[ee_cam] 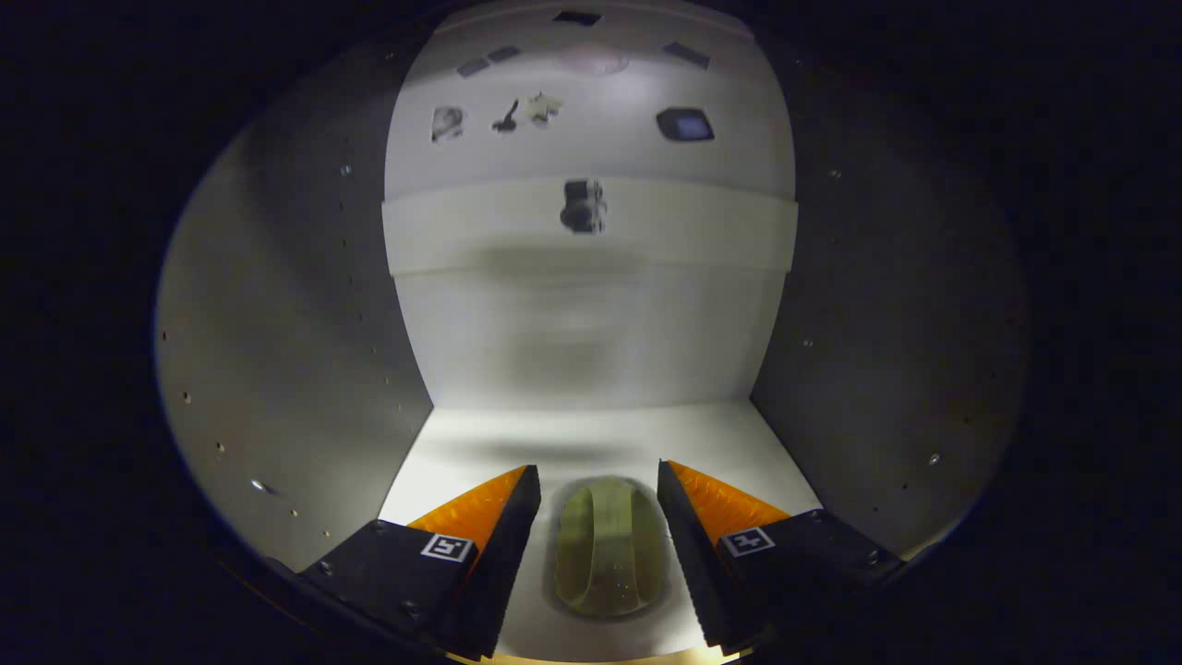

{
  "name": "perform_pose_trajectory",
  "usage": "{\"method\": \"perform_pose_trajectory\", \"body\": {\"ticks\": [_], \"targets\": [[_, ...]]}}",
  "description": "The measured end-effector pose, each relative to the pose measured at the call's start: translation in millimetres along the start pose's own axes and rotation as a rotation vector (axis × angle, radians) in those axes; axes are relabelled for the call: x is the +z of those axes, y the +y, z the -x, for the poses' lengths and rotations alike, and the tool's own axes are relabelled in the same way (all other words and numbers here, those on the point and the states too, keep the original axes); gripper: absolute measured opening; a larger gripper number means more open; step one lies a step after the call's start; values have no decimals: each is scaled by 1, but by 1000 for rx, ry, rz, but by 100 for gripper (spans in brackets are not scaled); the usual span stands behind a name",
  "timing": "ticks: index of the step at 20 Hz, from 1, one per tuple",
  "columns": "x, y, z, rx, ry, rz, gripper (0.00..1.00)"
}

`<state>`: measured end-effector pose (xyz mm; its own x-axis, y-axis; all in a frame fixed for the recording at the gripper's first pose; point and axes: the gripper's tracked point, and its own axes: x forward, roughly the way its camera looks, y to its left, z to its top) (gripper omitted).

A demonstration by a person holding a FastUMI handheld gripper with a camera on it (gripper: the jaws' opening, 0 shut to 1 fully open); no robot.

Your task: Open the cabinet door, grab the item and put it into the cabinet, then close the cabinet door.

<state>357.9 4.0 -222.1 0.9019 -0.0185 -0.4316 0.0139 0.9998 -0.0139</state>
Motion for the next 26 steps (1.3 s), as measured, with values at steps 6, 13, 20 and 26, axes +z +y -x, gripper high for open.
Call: {"method": "perform_pose_trajectory", "body": {"ticks": [6,13,20,26], "targets": [[64,7,97,35,-275,9,98],[84,19,249,108,-479,-21,98],[47,19,356,81,-504,51,98],[-9,5,419,52,-434,39,98]]}}
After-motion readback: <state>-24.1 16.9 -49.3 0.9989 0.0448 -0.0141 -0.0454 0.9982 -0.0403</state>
